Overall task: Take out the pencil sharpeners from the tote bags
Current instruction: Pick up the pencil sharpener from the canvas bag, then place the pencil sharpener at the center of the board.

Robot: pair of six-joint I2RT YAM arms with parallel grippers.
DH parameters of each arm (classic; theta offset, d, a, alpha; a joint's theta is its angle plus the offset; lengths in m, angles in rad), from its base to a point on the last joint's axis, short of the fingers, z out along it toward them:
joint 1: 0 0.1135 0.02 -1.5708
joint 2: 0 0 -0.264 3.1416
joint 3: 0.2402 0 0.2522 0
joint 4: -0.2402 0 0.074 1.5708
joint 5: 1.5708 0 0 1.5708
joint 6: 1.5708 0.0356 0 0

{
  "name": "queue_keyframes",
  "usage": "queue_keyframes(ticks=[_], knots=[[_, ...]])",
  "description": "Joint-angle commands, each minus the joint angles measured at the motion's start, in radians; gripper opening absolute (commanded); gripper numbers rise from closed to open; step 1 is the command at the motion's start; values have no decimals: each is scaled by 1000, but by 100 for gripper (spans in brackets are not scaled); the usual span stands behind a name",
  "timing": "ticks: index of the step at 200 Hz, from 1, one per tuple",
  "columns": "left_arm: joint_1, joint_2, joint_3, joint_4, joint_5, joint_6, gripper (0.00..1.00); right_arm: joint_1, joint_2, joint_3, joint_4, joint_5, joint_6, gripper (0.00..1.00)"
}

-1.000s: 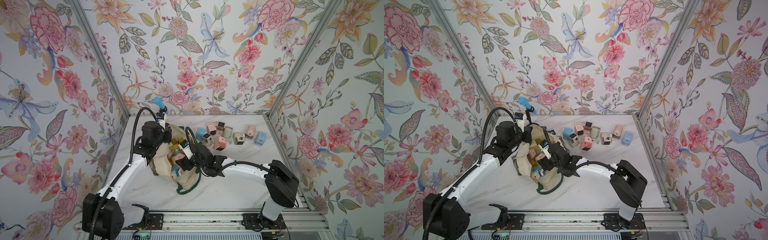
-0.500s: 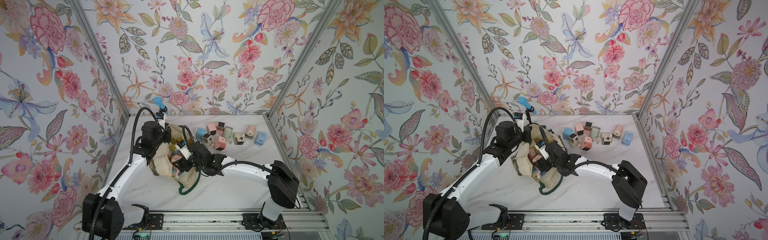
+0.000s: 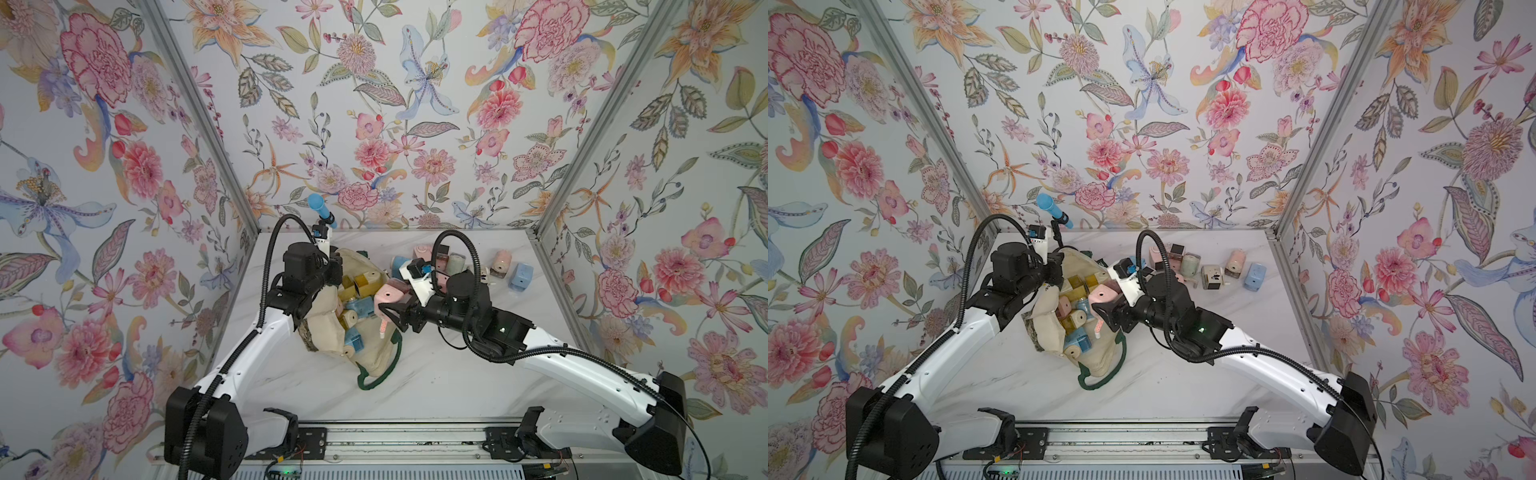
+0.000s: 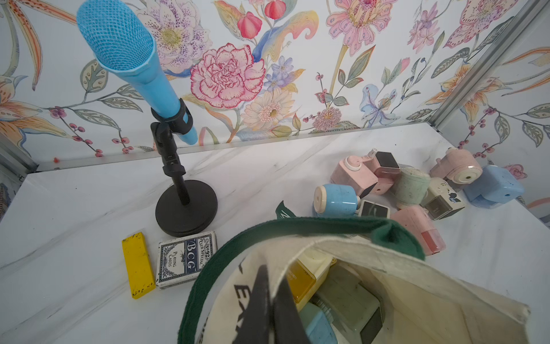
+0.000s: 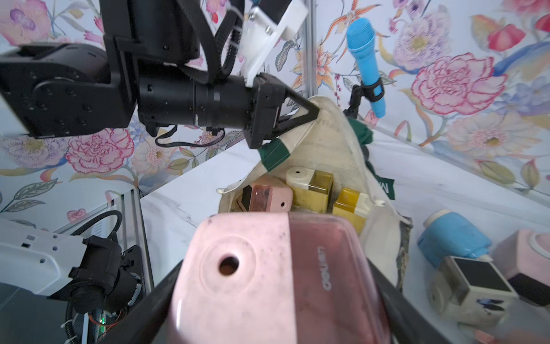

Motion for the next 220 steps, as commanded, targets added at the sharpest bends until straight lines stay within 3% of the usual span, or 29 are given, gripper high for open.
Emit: queue_keyframes(ticks=[1,62,88,131,220], knots=[[0,-28,50,122,-20,16,0,-83,-63,-62,11,32,28,62],[-1,-25,47,121,-19,15,0,-396,-189,-361,148,192,274,62],[-2,-25,50,121,-17,14,0,-506,-184,-427,152,195,365,62],[-7,-30,47,121,-20,16,0,-525,-73,-425,156,327,348,61],[-23,-39,45,120,-29,24,0,-569,160,-376,208,341,286,61]])
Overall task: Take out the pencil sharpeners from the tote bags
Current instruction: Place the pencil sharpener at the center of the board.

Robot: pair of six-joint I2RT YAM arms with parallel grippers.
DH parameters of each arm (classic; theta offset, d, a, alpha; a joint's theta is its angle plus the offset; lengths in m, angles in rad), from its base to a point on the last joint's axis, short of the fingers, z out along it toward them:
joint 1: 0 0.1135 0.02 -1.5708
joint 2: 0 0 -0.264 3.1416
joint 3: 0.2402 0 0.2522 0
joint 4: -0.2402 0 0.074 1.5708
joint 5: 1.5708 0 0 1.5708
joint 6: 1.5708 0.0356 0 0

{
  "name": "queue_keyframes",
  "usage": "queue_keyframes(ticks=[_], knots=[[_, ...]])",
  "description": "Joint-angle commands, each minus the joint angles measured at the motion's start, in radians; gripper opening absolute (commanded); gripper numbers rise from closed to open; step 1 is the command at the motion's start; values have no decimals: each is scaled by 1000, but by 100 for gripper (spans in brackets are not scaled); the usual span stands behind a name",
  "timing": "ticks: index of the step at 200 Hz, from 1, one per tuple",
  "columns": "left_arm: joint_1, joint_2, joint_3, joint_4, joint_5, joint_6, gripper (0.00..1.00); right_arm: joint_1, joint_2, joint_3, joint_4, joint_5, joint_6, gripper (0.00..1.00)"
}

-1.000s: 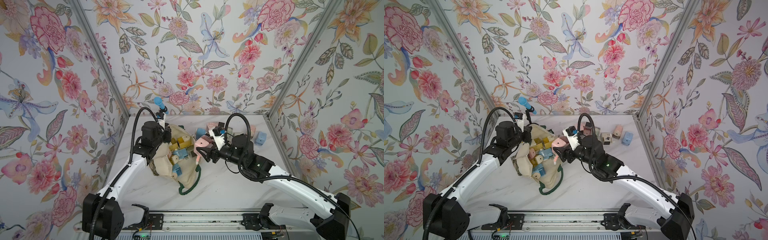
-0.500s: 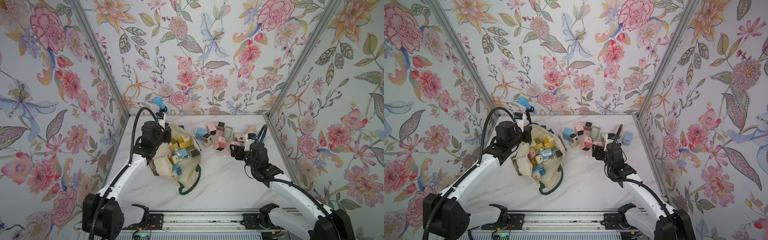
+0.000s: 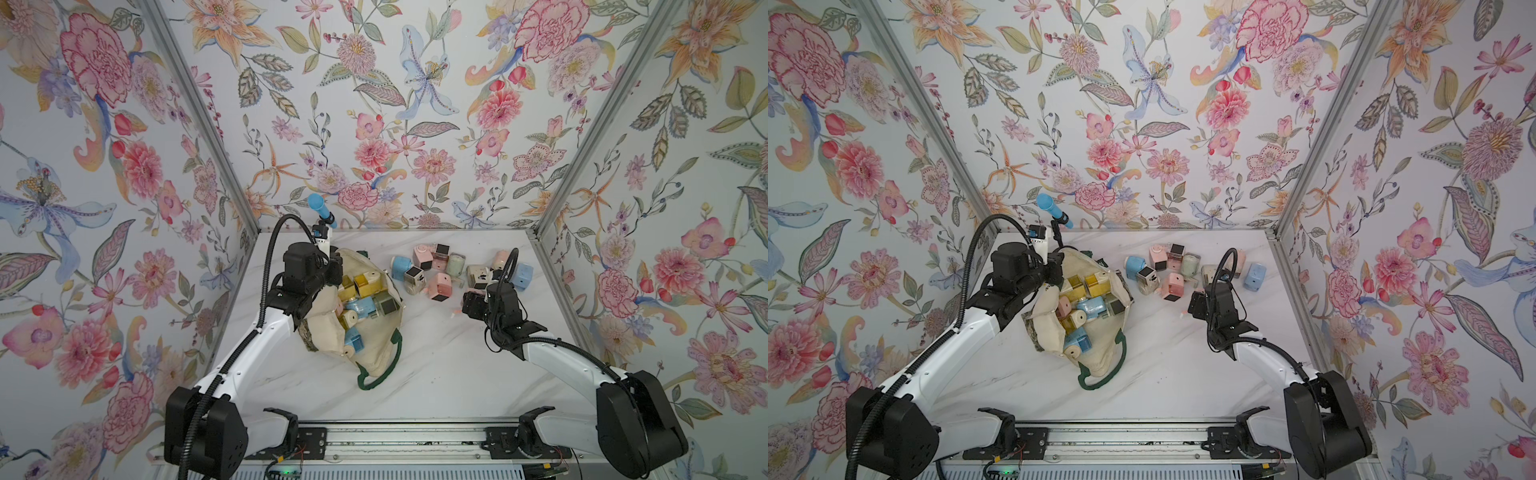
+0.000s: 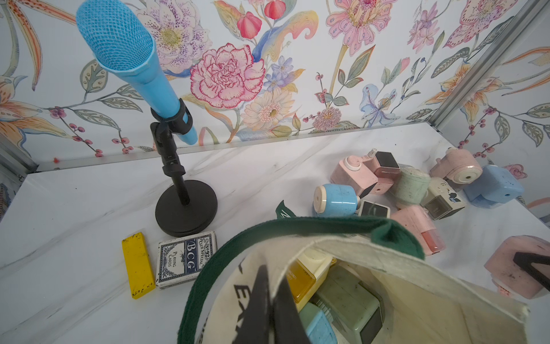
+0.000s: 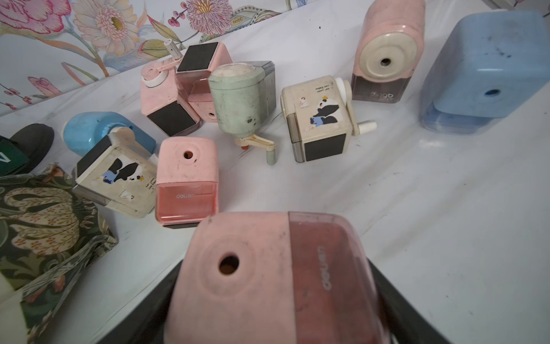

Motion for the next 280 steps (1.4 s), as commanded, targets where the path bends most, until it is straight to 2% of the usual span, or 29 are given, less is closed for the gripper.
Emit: queue_keyframes(ticks=[1,37,79,98,148,220,244,280], knots=[[-15,-39,45,120,-27,24,0,-12,62,51,72,13,-23,61],[-15,-39,45,119,-30,26,0,-59,171,49,224,-108,-59,61],[-16,-34,50,119,-27,25,0,-67,301,151,204,-203,-129,62],[-15,-32,51,115,-25,25,0,-68,349,205,183,-247,-177,66],[-15,-28,54,112,-30,29,0,-78,459,268,198,-298,-215,70],[-15,-37,48,115,-35,31,0,-51,474,285,172,-308,-195,90],[-14,-41,49,116,-31,30,0,-29,437,280,153,-272,-185,95],[-15,-40,48,117,-31,30,0,0,351,274,70,-178,-130,97]])
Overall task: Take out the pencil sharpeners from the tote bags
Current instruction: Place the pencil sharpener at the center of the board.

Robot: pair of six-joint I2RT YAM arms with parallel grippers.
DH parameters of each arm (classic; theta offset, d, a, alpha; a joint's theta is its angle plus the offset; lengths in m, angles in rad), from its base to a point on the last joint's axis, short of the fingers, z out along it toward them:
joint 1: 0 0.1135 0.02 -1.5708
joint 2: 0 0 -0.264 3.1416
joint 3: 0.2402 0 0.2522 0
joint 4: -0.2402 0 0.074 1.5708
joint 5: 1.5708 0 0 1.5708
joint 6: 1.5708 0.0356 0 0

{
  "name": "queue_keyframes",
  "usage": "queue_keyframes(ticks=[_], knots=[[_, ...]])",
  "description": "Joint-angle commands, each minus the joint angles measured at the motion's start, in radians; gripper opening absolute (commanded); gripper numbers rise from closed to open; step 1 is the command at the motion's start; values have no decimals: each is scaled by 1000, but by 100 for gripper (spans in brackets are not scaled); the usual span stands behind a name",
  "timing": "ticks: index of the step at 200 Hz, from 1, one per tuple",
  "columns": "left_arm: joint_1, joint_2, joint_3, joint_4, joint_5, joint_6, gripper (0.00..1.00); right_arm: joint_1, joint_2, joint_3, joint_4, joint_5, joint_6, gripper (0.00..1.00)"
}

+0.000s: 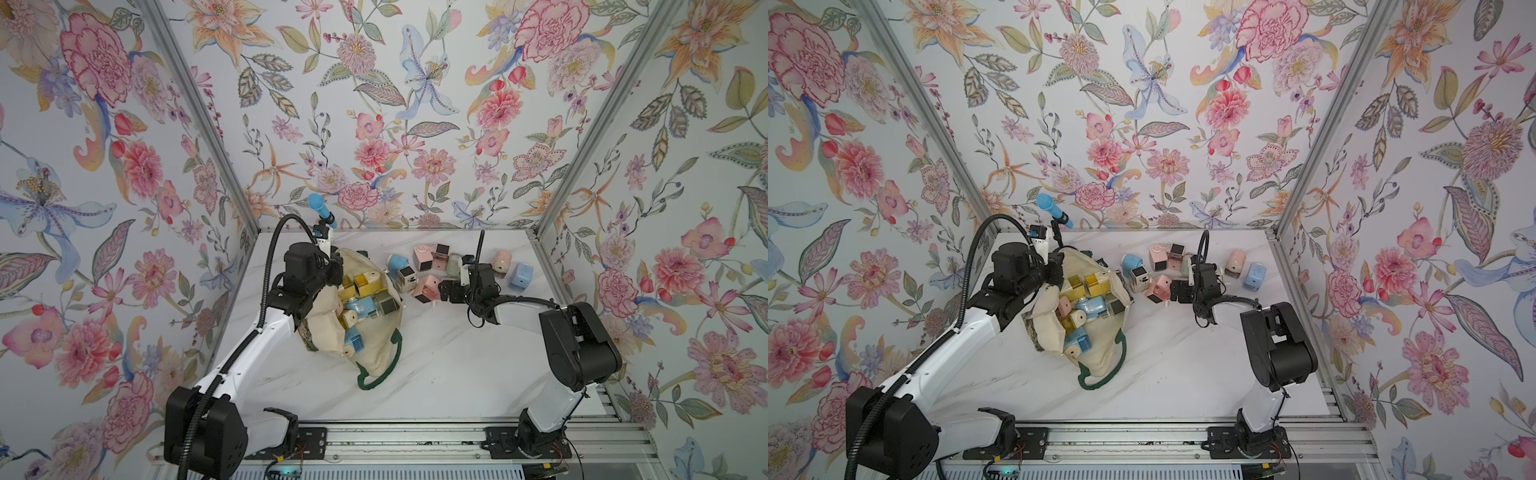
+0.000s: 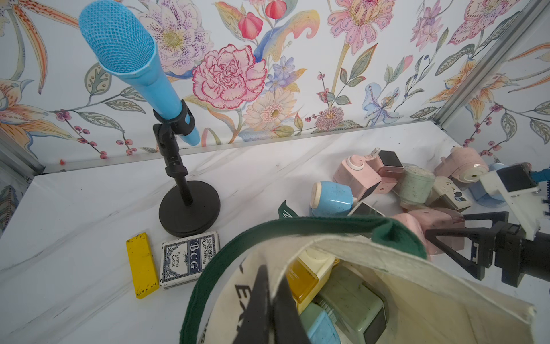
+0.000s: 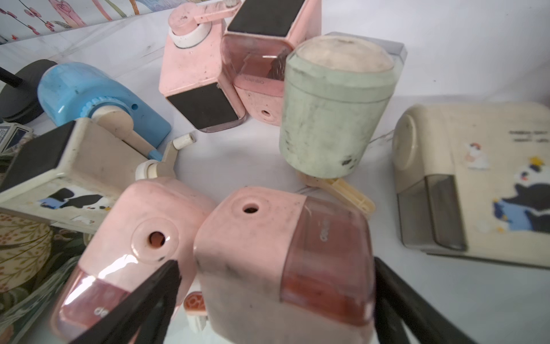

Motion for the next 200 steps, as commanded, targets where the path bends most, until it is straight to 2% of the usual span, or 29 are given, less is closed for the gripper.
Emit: queue_keyframes(ticks=[1,35,66,102,113,148,200], knots=[[-9,-40,48,117,-15,18,0,19,-95,8,-65,69,52,97],[-9,-42,47,117,-14,18,0,68,-249,-49,-93,151,85,96],[-9,-44,46,117,-17,21,0,156,-400,-78,-91,154,66,94],[-9,-42,45,117,-21,24,0,306,-552,-106,-8,40,-28,90],[-9,-42,45,117,-22,26,0,380,-575,-109,26,-1,-81,87],[-8,-40,46,116,-24,27,0,549,-551,-83,55,-58,-221,81],[-8,-36,45,115,-23,27,0,682,-391,37,-30,-32,-290,74]])
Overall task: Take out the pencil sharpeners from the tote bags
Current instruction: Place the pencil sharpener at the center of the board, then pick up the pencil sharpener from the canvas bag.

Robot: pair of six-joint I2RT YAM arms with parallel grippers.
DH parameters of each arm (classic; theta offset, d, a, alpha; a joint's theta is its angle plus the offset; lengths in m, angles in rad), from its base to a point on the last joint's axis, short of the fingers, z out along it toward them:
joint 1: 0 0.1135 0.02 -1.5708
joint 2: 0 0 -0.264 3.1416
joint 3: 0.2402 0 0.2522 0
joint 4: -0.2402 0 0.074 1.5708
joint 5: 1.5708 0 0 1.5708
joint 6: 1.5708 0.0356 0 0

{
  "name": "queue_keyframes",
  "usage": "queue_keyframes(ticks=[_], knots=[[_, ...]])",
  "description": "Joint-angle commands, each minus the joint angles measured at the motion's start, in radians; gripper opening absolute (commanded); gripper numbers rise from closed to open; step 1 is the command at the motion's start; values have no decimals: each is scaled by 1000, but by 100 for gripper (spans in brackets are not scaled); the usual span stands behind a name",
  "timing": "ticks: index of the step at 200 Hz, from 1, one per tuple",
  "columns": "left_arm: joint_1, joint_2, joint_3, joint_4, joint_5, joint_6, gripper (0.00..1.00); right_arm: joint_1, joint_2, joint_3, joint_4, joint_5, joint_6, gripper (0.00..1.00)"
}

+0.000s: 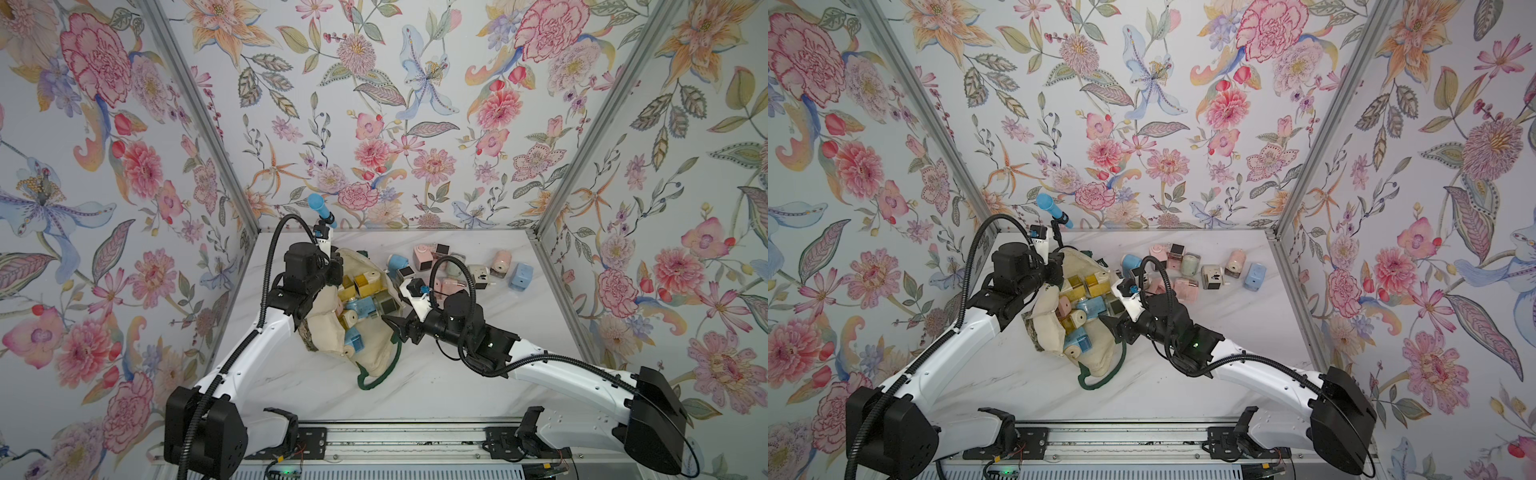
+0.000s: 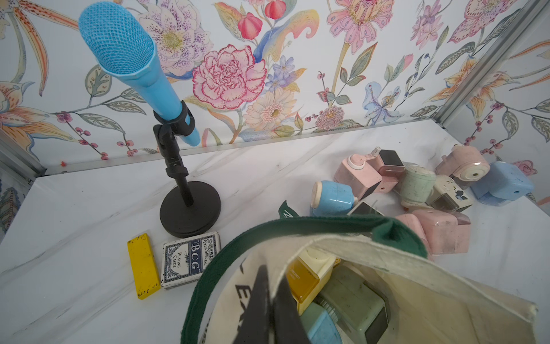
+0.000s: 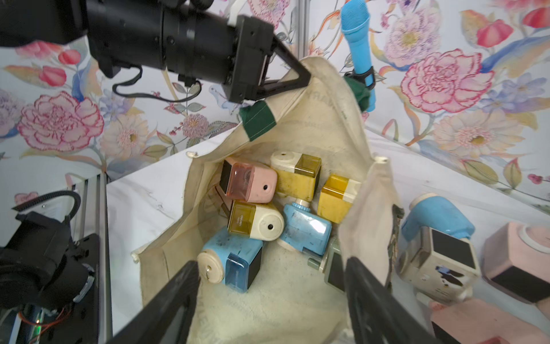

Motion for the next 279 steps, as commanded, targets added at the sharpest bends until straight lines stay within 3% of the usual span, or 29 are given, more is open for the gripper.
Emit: queue_keyframes(ticks=[1,31,83,135,153,169,196,239,279], knots=[[-7,-36,45,115,-22,19,0,46,69,82,-38,7,-66,74],[-8,-39,45,115,-25,22,0,99,210,189,-118,53,-48,73],[-11,-47,25,142,-4,8,0,110,451,359,-222,160,4,57],[-51,-68,47,115,-8,-4,0,134,660,521,-238,54,-16,50],[-78,-88,36,126,-28,1,0,157,681,536,-206,1,-29,52],[-111,-108,32,115,-55,16,0,178,674,517,-163,-47,-44,63],[-112,-156,-25,112,-32,2,0,190,661,438,-82,69,-55,83],[-111,-260,-194,189,-38,-1,0,124,629,311,27,147,65,90],[-119,-306,-292,212,-71,39,0,118,609,275,0,159,109,94]])
